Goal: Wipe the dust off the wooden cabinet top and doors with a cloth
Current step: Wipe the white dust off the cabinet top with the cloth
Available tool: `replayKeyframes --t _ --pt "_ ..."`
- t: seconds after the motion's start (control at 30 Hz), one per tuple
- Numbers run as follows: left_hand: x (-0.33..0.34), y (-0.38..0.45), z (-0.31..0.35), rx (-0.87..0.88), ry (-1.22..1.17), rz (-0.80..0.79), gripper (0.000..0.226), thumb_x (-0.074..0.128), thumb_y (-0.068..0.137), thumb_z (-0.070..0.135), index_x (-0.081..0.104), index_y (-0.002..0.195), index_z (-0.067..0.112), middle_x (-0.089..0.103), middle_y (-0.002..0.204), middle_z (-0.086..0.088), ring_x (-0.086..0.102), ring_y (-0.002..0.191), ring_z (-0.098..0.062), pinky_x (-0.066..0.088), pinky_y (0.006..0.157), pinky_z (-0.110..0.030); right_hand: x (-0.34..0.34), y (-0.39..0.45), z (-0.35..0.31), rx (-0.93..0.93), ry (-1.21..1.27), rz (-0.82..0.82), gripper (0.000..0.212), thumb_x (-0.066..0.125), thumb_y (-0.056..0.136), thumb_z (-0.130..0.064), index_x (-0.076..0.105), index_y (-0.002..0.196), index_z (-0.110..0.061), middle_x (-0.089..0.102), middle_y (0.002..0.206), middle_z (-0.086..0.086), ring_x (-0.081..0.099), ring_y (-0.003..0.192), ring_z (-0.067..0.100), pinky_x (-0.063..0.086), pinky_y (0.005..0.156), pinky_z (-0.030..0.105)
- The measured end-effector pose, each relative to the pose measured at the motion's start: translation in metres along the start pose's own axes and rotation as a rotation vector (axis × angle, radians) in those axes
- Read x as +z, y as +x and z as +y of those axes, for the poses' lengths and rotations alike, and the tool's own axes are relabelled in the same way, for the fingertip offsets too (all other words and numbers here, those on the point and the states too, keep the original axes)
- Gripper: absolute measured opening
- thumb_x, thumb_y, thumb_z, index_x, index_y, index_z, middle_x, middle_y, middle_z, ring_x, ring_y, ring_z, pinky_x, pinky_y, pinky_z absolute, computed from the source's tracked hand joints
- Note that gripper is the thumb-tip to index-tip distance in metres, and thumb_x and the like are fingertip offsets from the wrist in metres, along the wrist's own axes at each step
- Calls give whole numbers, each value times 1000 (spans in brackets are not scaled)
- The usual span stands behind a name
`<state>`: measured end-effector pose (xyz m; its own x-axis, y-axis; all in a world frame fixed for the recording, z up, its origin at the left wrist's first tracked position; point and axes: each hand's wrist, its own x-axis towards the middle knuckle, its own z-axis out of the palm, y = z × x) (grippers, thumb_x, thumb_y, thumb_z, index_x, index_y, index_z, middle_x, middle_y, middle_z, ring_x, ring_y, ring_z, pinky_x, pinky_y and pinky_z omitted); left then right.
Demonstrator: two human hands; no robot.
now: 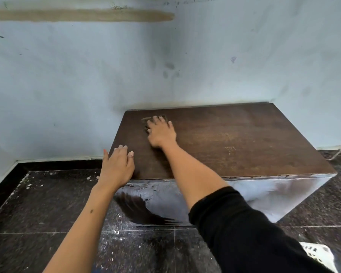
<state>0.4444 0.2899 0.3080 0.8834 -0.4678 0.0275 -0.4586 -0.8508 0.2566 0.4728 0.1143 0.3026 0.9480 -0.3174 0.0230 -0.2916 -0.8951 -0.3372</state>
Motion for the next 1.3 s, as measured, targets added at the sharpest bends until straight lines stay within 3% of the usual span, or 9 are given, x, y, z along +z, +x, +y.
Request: replayKeyframes --t 0.2,0.47,0.63,0.8,1.0,1.13,1.2,1.3 --pt "7 -2 14 13 -8 -21 49 23 102 28 30 143 3 30 151 -15 22 142 -26 -1 116 -44 -45 -13 121 336 -49 108 51 31 98 -30 26 148 -21 9 159 2 6 146 22 6 117 48" --pt "12 -19 36 52 17 1 51 19 102 31 28 144 3 25 153 -15 15 144 -26 -3 116 -43 -94 -122 244 698 -49 240 46 29 98 -27 33 143 -18 13 158 6 6 145 23 6 117 47" --pt "3 -38 23 18 2 50 53 18 102 31 27 145 3 22 154 -15 13 144 -26 -4 116 -43 -101 -194 262 838 -55 293 48 31 97 -23 32 144 -15 12 157 8 5 145 24 5 117 47" --pt "-12 -54 -25 -70 -81 78 49 21 101 28 39 137 0 37 146 -18 28 138 -30 3 115 -49 -79 -221 216 916 -42 350 49 28 100 -27 27 147 -13 9 158 10 4 145 25 2 118 43" --pt "-16 -74 -65 -118 -176 84 48 19 102 29 44 135 2 41 145 -15 30 138 -28 -4 114 -47 -18 -190 79 629 -74 332 52 25 101 -33 21 149 -14 8 159 8 6 146 24 3 118 43" --pt "-9 -85 -57 -84 -211 79 49 20 102 32 48 129 3 45 142 -15 33 136 -29 -2 115 -47 28 -167 -24 189 -79 233 49 22 102 -35 23 149 -18 11 158 3 8 146 20 4 118 42" --pt "-3 -89 -44 -44 -223 73 47 20 102 32 50 126 4 44 142 -15 32 137 -27 -2 115 -46 38 -166 -47 -2 -61 178 46 25 102 -31 30 146 -20 18 157 1 12 145 18 7 117 39" --pt "3 -91 -30 0 -211 62 49 20 102 34 46 131 4 35 149 -14 23 142 -24 -4 115 -43 31 -168 -27 -25 -41 180 42 30 101 -27 36 143 -24 23 155 -3 17 143 15 11 116 38"
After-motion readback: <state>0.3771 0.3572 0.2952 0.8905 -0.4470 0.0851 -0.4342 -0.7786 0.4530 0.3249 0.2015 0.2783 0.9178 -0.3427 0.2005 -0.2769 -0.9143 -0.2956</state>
